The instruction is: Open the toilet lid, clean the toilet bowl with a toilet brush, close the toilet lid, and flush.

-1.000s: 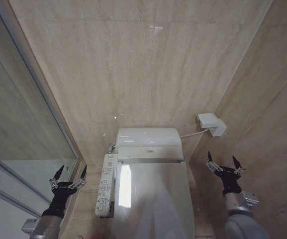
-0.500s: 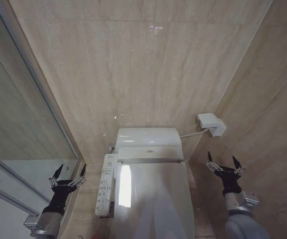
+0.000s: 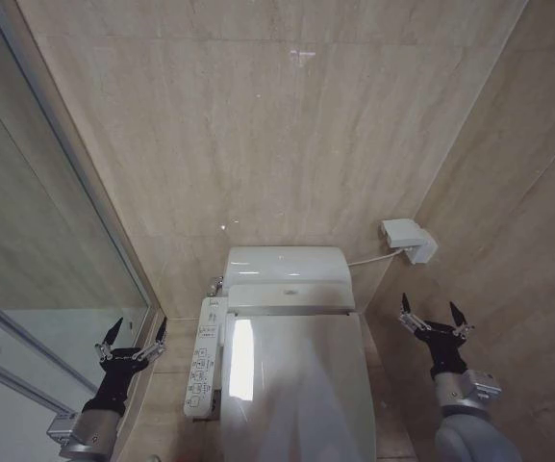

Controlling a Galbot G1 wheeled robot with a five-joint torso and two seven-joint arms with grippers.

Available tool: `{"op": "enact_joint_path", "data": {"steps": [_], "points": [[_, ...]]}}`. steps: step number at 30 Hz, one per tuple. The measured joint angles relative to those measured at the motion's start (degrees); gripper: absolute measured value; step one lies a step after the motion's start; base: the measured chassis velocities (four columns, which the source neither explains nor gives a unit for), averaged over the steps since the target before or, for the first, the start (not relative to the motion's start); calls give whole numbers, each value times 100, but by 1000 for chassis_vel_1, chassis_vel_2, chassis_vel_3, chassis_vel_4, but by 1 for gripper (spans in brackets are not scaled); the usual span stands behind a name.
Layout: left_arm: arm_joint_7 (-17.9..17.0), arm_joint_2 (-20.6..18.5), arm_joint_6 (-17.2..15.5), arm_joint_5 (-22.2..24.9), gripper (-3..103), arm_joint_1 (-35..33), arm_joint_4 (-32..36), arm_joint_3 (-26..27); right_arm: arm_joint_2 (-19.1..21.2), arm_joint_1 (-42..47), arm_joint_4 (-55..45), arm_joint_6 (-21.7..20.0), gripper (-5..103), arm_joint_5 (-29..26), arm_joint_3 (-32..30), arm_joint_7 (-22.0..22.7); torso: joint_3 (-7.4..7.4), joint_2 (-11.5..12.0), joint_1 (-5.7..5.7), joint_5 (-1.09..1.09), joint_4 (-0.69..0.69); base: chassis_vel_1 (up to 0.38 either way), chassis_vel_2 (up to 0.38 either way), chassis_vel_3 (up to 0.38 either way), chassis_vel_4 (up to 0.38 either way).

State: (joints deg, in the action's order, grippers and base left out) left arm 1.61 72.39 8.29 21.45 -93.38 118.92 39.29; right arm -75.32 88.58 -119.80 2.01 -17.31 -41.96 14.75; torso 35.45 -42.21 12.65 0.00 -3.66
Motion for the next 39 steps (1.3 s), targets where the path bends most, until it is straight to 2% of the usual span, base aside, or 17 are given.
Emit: {"op": "enact_joint_path", "data": {"steps": [19, 24, 25, 30, 32, 36, 37, 38, 39], "points": [[4, 0, 2, -5, 100, 1, -7, -2, 0, 0, 0, 0, 100, 0, 0, 0, 0, 0, 0, -1, 0, 55, -55, -63, 52], [5, 1, 3, -5, 100, 1, -7, -3, 0, 1, 0, 0, 100, 0, 0, 0, 0, 0, -1, -4, 0, 224, -203, -203, 229], [4, 0, 4, -5, 100, 1, -8, -2, 0, 0, 0, 0, 100, 0, 0, 0, 1, 1, 0, 2, 3, 258, -231, -225, 251], [5, 1, 5, -5, 100, 1, -7, -3, 0, 1, 0, 0, 100, 0, 0, 0, 1, 1, 0, 4, -1, 276, -281, -269, 262], [5, 1, 5, -5, 100, 1, -8, -3, 0, -1, 0, 0, 100, 0, 0, 0, 0, 0, 0, -3, 1, 320, -318, -311, 313], [5, 0, 7, -4, 100, 1, -8, -1, 0, 1, 0, 0, 100, 0, 1, 0, 0, 0, 0, 6, 1, 370, -355, -337, 335], [5, 1, 7, -4, 100, 1, -7, -2, 0, 1, -1, 0, 100, 0, -1, 0, -1, -1, -1, -6, -2, 346, -367, -351, 353], [5, 1, 7, -5, 100, -1, -8, -2, 0, 1, 0, 0, 100, 0, 1, -1, 0, 0, 0, -3, 2, 391, -368, -351, 372], [5, 2, 6, -4, 100, 1, -7, -3, 0, 2, 0, 0, 100, 0, 0, 0, 0, 0, -1, 3, -1, 391, -348, -377, 372]]}}
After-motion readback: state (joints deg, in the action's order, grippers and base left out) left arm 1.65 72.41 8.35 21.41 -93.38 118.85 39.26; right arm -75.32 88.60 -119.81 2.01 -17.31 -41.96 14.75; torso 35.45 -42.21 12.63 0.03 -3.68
